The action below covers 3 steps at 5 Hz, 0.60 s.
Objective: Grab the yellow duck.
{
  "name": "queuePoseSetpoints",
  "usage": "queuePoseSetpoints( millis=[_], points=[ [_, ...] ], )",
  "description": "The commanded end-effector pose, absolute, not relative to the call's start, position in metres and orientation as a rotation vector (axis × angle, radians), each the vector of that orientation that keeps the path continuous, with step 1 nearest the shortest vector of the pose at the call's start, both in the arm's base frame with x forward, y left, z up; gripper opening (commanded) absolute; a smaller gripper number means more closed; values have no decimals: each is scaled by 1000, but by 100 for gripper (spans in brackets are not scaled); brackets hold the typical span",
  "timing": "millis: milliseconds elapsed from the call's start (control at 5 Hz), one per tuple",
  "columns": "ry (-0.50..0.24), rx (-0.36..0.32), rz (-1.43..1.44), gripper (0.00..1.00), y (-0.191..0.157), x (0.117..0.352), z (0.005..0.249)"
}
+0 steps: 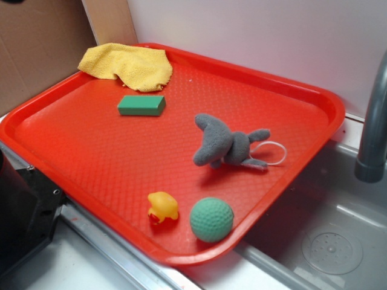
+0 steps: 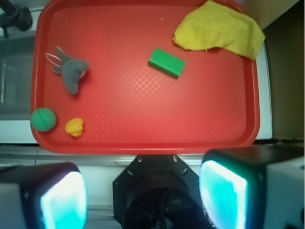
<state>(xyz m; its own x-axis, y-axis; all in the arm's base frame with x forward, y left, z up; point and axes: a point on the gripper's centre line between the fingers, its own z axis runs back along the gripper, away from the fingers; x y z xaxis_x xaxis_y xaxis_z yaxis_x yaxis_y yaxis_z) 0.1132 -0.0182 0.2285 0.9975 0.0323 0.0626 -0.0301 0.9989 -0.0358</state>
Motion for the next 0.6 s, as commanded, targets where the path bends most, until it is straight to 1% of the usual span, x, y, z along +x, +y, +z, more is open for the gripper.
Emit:
queuePoseSetpoints(
  millis=[0, 200, 400],
  points=[
    [-181, -79, -21, 100, -43, 135, 213],
    [-196, -87, -89, 100, -67, 147, 190],
    [-173, -126, -124, 100, -92, 146, 169]
  ],
)
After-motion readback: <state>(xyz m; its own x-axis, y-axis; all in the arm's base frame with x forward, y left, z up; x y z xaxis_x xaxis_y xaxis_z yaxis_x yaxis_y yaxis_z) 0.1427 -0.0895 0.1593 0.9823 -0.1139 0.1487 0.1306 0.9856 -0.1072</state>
